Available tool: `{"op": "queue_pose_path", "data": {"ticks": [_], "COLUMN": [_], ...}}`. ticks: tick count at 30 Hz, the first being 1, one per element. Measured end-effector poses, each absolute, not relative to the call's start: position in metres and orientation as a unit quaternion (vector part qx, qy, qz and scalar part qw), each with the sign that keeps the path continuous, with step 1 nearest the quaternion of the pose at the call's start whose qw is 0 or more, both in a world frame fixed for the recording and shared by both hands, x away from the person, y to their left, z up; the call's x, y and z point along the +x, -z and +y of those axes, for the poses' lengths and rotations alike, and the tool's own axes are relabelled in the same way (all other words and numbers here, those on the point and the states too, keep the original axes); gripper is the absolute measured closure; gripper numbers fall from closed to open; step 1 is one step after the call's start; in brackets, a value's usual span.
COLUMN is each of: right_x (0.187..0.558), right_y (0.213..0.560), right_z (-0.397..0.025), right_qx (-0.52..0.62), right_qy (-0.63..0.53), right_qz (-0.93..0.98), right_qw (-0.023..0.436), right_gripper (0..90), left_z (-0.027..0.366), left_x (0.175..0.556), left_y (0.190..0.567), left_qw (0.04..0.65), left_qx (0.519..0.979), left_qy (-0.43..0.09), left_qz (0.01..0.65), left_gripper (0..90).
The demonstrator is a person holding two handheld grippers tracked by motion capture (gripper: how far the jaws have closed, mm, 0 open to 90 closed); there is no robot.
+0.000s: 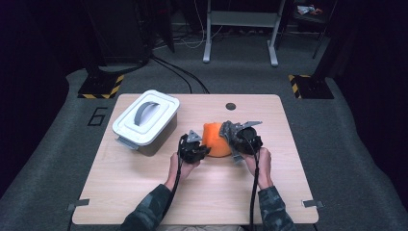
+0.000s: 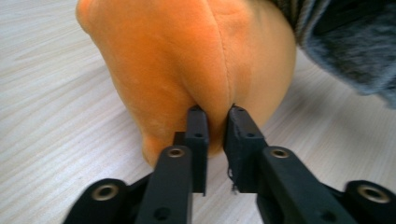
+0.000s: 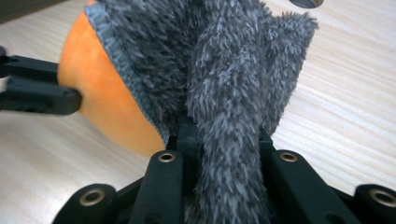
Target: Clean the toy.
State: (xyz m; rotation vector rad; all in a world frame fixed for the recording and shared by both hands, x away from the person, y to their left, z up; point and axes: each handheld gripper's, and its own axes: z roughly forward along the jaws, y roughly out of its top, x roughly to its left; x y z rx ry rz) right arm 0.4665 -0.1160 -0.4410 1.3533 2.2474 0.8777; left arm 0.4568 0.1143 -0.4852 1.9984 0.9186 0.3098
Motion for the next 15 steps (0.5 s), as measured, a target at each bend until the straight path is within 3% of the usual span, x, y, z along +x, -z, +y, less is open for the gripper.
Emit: {"op": "queue_pose_path", "data": {"ticks": [6,9,12,15], "right_x": [0.471,0.473,0.476,0.476], "right_y": [0.443,0.443,0.444,0.445], "right_z": [-0.122,-0.123,-0.123,-0.122], "right_qx": [0.482,0.485,0.489,0.49], "right_qy": [-0.314,-0.314,-0.315,-0.318], "right_qz": [0.797,0.796,0.794,0.792], "right_qw": [0.183,0.183,0.179,0.178], "right_gripper": [73.9,73.9,73.9,73.9], "left_z": [0.118,0.114,0.107,0.102], "left_x": [0.454,0.457,0.458,0.458], "left_y": [0.479,0.482,0.487,0.491], "left_qw": [0.438,0.429,0.417,0.407], "left_qx": [0.809,0.816,0.822,0.825], "left_qy": [-0.149,-0.146,-0.153,-0.164], "left_qz": [0.362,0.359,0.356,0.356], "left_gripper": [53.1,47.0,45.4,51.4]}}
